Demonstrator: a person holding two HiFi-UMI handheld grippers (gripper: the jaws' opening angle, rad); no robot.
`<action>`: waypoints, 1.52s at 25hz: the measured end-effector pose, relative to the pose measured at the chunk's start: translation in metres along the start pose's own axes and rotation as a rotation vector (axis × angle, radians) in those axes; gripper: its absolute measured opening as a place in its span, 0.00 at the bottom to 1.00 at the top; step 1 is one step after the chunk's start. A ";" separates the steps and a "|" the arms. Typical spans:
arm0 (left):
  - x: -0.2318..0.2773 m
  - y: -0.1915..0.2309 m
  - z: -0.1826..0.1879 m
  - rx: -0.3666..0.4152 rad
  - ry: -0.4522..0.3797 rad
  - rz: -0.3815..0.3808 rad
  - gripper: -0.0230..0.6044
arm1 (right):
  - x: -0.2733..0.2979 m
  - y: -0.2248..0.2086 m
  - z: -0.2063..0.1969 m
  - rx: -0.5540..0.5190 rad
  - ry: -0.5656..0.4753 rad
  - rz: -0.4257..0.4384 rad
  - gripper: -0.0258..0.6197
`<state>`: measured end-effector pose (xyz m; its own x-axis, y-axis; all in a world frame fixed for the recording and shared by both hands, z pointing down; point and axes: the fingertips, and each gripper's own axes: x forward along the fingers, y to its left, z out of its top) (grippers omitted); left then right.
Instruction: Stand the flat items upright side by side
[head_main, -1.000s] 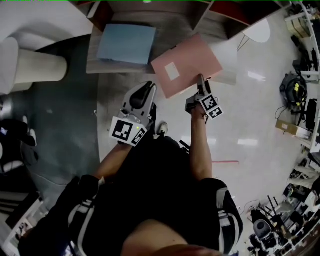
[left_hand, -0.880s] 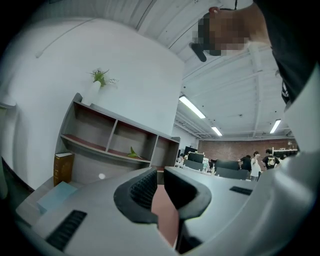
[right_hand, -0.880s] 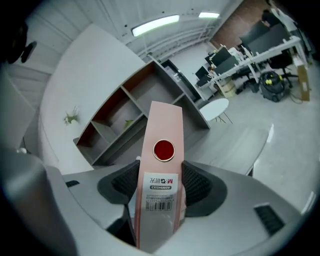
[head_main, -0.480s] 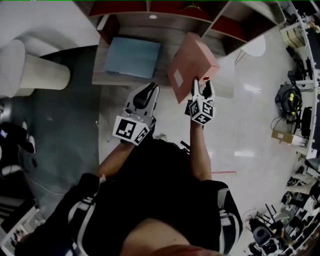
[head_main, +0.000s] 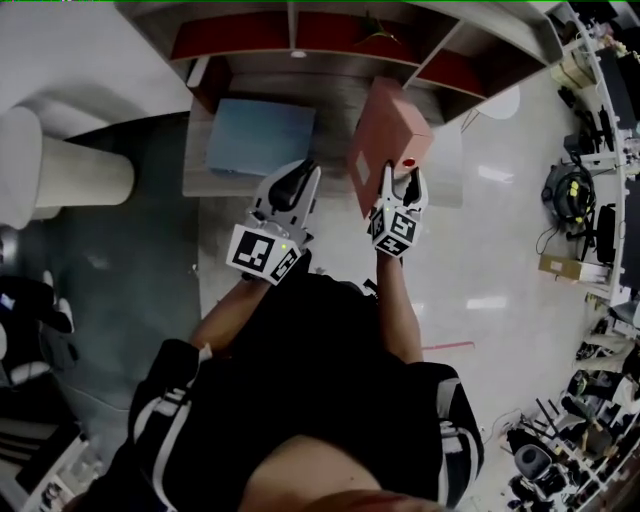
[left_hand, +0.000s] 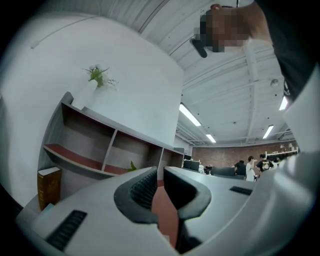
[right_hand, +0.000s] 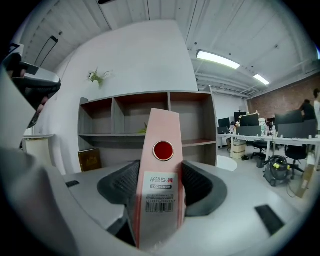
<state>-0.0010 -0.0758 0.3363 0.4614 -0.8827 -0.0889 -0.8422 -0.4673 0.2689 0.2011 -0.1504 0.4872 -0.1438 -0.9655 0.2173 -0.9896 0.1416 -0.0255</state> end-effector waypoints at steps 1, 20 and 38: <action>0.004 0.005 0.000 -0.004 0.003 -0.007 0.12 | 0.002 0.001 0.001 -0.004 0.000 -0.004 0.47; 0.054 0.052 -0.020 -0.059 0.055 -0.093 0.12 | 0.024 0.020 -0.013 -0.017 0.204 -0.009 0.52; 0.075 0.078 -0.001 -0.039 0.033 -0.055 0.12 | 0.067 0.015 0.027 -0.030 -0.006 -0.057 0.50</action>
<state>-0.0317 -0.1789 0.3520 0.5163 -0.8533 -0.0729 -0.8041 -0.5123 0.3016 0.1760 -0.2186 0.4753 -0.0868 -0.9734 0.2118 -0.9956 0.0923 0.0160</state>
